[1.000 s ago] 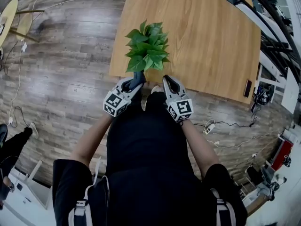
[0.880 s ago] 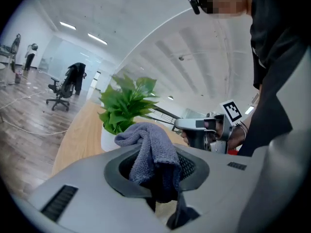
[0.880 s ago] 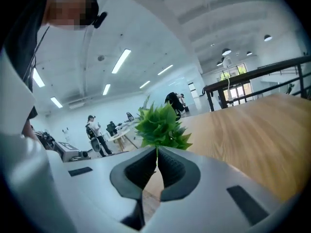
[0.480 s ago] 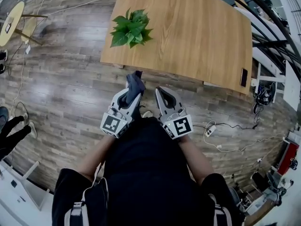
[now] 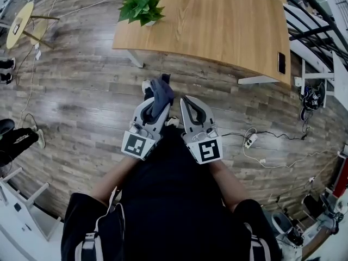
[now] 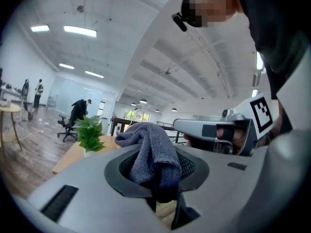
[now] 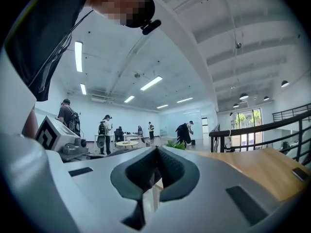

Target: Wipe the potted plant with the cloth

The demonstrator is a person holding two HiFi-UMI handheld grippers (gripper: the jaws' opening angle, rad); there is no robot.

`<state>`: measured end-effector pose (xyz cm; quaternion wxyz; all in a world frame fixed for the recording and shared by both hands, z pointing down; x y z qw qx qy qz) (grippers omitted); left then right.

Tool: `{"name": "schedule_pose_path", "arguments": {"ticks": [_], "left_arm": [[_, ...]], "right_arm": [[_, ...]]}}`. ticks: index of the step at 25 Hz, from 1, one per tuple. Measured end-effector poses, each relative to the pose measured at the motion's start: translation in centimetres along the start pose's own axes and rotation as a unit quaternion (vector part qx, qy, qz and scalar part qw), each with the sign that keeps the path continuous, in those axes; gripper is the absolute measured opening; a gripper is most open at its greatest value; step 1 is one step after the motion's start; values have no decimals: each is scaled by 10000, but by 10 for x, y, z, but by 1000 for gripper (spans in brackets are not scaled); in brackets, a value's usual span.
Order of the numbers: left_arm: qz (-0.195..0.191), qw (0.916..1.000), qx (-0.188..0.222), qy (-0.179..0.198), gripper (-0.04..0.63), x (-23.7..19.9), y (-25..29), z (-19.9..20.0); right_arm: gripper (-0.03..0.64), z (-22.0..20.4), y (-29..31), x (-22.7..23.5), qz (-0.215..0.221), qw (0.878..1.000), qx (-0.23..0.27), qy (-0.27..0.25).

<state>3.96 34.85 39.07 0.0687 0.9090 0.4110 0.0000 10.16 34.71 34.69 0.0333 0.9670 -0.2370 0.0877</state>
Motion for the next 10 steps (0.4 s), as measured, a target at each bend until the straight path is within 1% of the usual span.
{"name": "schedule_pose_path", "arguments": {"ticks": [1,2,5,10], "left_arm": [[-85,9999,22,147,123,8,-4,-2],[-146,9997,29,216,123,14,-8,-3],[-192,9995,53,236,123,22,-17,-3],[-130,9992,148,339,123,31,-34,5]], "right_arm": [[17,1,-5,-2,-11,10000,51,-48],[17,1,-9,-4,-19,9999,101,-78],[17,1,-17,-11,-43,9997,221,-94],[17,4,-32,-25,-52,9995,291,-100]]}}
Point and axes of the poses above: the fingertips, and each gripper's own axes: y forward along the fingers, x to its right, z out of its top, the point moved 1 cm from there along -y, backward along the fingers, and after that the axes turned 9 degrees about y, right-handed, at the moved point
